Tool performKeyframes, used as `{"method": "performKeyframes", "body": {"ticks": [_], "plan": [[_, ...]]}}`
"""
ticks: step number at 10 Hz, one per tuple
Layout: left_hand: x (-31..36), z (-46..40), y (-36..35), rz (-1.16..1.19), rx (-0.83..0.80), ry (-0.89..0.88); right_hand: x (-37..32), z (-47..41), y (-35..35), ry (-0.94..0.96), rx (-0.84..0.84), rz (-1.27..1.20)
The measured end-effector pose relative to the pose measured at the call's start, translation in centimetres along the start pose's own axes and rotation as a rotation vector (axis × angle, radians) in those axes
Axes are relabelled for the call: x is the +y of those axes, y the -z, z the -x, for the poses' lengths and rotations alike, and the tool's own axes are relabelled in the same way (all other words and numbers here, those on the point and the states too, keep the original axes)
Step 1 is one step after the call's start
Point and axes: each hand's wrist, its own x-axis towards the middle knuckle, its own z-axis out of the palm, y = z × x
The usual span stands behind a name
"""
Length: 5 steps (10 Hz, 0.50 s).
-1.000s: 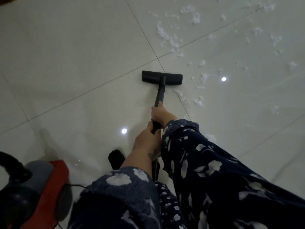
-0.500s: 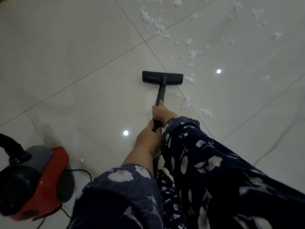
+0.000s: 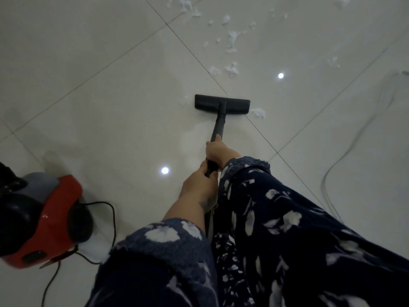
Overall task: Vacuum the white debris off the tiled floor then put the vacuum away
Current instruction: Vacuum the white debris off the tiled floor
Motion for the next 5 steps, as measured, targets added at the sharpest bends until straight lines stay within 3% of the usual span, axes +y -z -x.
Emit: {"method": "performKeyframes", "body": {"ticks": [1,2,3,4,5], "plan": [[-1.0,1.2,-1.6,-0.005,0.004,0.011,1.7,1.2,-0.3,0.092,0.051,0.316],[-1.8,2.2,-2.2,0.013,0.025,0.018,2.7,1.4,-1.1,0.108,-0.055,0.145],[-3.0,3.2,-2.3,0.059,0.066,0.023,3.0,1.4,-2.1,0.196,-0.152,0.382],[-3.9,3.8,-2.3,0.088,0.095,0.037,1.8,2.4,-2.8,0.13,-0.165,0.755],[-4.9,3.7,-2.3,0.112,0.119,0.039,2.2,2.3,-4.0,0.374,-0.199,0.991]]}}
